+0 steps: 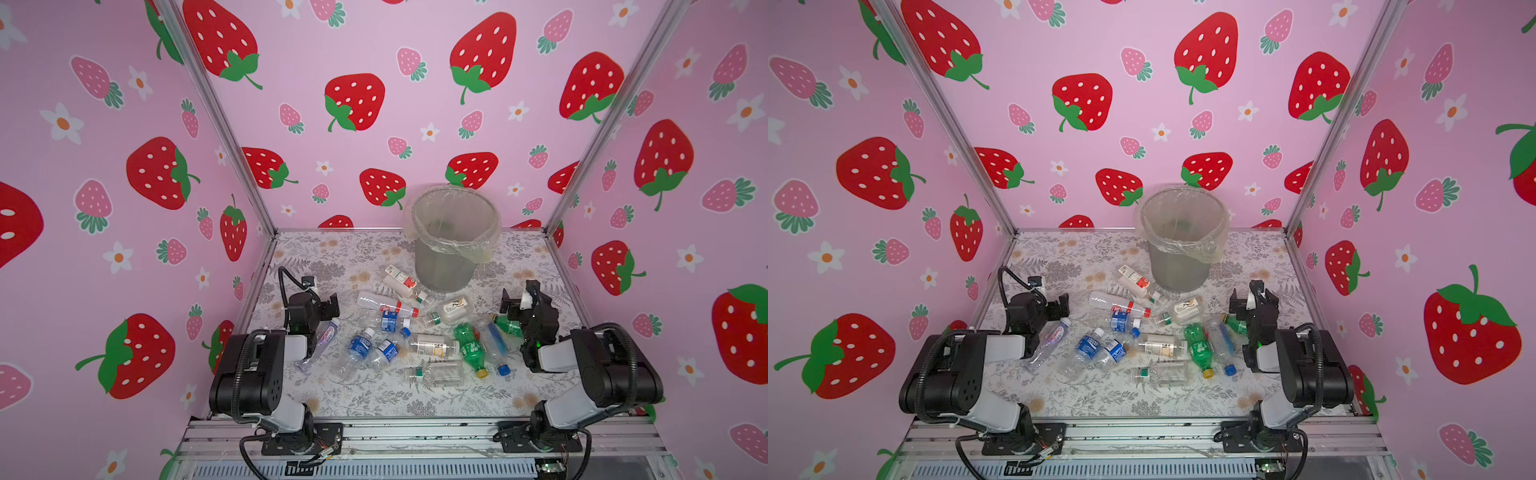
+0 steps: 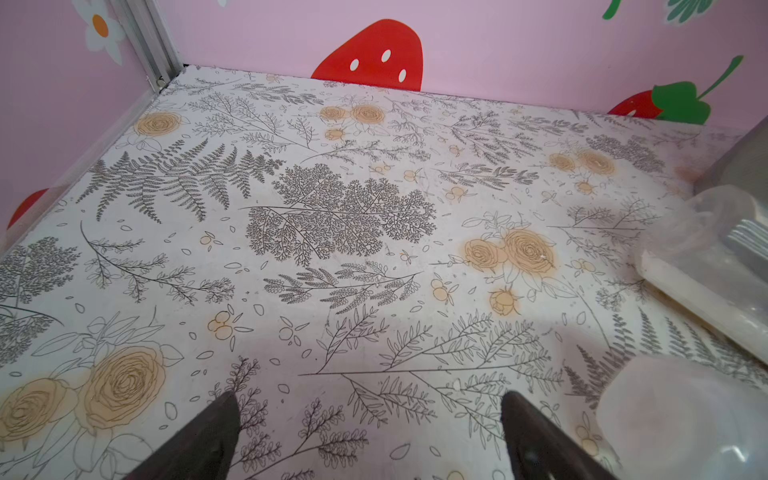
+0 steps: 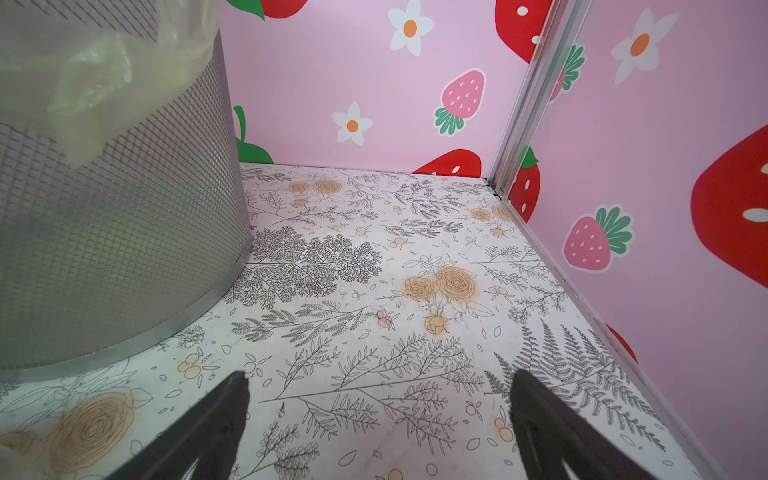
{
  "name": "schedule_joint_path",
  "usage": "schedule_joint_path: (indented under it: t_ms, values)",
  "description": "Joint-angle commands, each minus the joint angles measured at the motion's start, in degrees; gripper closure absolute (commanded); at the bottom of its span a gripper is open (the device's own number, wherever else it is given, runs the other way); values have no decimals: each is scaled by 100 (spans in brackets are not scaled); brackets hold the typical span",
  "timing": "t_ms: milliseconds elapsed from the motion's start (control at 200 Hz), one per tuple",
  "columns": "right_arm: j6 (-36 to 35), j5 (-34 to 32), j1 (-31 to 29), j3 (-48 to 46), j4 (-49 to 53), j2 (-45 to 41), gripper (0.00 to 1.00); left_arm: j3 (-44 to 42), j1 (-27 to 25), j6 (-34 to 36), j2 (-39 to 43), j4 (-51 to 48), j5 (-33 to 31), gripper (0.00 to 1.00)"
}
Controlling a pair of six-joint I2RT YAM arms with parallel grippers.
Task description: Throw the plastic bottles in the bin
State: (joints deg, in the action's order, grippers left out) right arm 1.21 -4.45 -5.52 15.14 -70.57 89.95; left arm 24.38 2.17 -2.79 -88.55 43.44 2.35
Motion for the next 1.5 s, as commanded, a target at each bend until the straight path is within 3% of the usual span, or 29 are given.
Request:
schedule_joint_path:
  t_ms: [0,1496]
  values:
    - [-104,2,-28,43,-58,5,1,181,-32,103,-23,15,-39,1]
    - [-23,-141,-24,97,133,-164,1,146,-32,44,63,13,-150,1]
